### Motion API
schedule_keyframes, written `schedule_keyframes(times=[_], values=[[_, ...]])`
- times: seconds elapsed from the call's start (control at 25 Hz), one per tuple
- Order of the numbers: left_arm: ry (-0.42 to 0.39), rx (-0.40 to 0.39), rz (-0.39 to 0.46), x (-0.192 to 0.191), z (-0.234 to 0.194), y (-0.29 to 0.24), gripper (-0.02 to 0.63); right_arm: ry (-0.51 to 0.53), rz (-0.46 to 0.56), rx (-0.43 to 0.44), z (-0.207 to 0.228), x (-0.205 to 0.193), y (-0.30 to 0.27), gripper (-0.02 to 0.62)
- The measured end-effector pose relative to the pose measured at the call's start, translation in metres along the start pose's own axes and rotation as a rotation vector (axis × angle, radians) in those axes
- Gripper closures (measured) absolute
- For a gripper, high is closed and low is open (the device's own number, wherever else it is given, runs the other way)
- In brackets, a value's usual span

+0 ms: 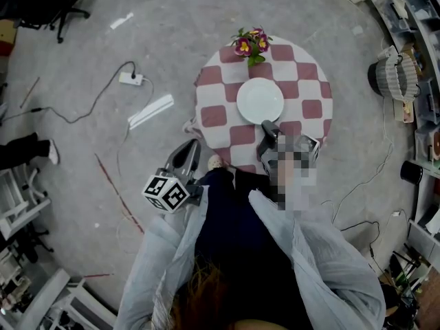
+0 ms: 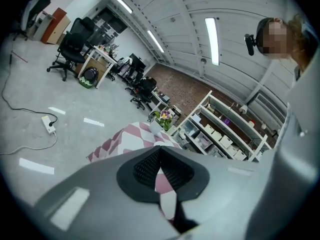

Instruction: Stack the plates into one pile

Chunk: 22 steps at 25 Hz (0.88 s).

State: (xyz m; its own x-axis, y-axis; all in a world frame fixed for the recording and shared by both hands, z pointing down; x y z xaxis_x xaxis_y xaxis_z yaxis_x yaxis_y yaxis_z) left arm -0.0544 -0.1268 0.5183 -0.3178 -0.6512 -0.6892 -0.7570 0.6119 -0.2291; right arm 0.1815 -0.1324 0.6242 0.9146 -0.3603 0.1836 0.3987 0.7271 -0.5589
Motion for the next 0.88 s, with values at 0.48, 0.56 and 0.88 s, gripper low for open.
schedule_keyframes(times=[0.48,0.56,0.88], values=[[-0.011,0.003,0.009,-0.002,0.0,0.016,0.607,0.014,0.017,0.025,0.005,0.01,0.001,0.457],[-0.015,-0.002,0.012,-0.002,0.001,0.018,0.607,0.019,0.022,0.052,-0.003,0.009,0.001,0.384],[-0.043,-0.028,0.028,0.002,0.012,0.02,0.607,0.039,0.02,0.065,-0.032,0.009,-0.002,0.042]])
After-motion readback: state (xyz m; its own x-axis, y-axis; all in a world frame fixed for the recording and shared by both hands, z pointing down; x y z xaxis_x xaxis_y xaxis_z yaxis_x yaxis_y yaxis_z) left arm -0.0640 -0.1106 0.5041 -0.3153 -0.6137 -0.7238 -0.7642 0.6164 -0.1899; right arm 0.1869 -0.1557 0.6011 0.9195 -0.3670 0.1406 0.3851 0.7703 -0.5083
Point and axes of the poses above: the fingertips, and each gripper's own axes: y backward along the fingers, z to its right, x out of its top, the point moved 1 cm from there along y, backward along the fingers, and after that the axes turned 5 degrees about -x, right-handed, at the moved point
